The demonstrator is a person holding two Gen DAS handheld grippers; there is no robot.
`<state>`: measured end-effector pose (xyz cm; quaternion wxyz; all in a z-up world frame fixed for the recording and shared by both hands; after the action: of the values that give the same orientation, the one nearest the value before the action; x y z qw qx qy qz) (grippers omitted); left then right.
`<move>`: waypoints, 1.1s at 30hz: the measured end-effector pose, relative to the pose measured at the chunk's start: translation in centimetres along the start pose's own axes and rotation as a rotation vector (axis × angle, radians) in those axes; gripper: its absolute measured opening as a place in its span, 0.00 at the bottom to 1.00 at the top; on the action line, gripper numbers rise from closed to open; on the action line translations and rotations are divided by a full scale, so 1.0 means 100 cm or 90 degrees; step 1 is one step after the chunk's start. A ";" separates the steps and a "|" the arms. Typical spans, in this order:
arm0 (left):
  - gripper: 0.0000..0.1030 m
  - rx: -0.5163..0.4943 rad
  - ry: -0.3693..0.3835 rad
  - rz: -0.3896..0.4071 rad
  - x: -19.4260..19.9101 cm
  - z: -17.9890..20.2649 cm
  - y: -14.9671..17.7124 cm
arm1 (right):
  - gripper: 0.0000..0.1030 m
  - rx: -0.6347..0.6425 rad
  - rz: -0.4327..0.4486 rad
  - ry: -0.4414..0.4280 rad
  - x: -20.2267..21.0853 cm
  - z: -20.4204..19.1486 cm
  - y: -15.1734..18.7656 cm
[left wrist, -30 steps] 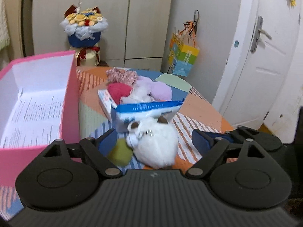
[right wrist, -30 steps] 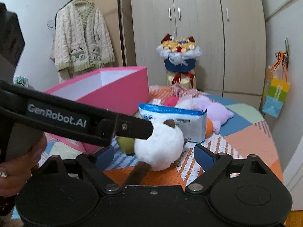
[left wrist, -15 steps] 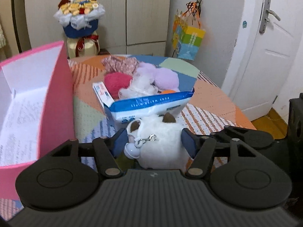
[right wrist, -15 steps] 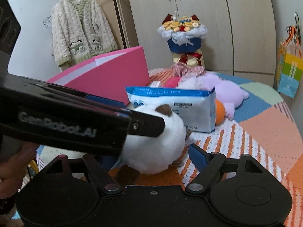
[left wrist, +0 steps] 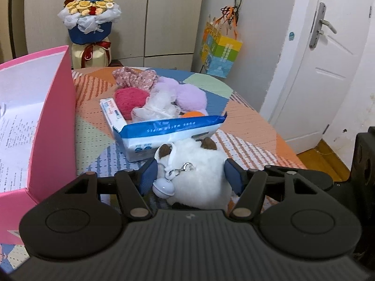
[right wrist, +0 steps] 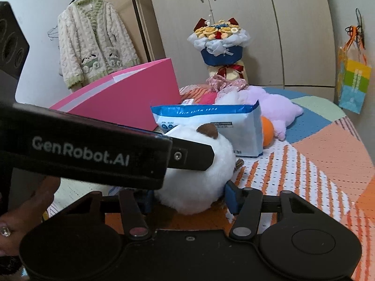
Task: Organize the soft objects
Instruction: 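Lift the white plush cat with the left gripper over the pink box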
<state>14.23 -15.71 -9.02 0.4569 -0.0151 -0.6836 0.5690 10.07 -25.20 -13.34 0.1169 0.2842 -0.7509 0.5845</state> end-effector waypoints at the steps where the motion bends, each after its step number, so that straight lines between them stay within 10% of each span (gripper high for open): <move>1: 0.61 -0.002 0.005 0.002 0.001 0.002 0.000 | 0.59 0.000 0.001 0.004 0.002 0.000 0.000; 33: 0.62 -0.016 0.037 -0.007 0.081 0.039 0.012 | 0.59 -0.013 -0.041 0.039 0.080 -0.042 0.004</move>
<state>6.40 -13.89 -4.80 0.4794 -0.0338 -0.6770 0.5574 2.72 -23.52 -8.43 0.1614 0.2887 -0.7436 0.5811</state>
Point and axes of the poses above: each gripper's, at about its wrist camera, not at the fingertips, and x roughly against the way its jaws point, z to its right, y to its underside, the point moved 3 cm from there along -x, roughly the way its jaws point, and after that the axes turned 6 degrees about -x, right-handed, at the moved point
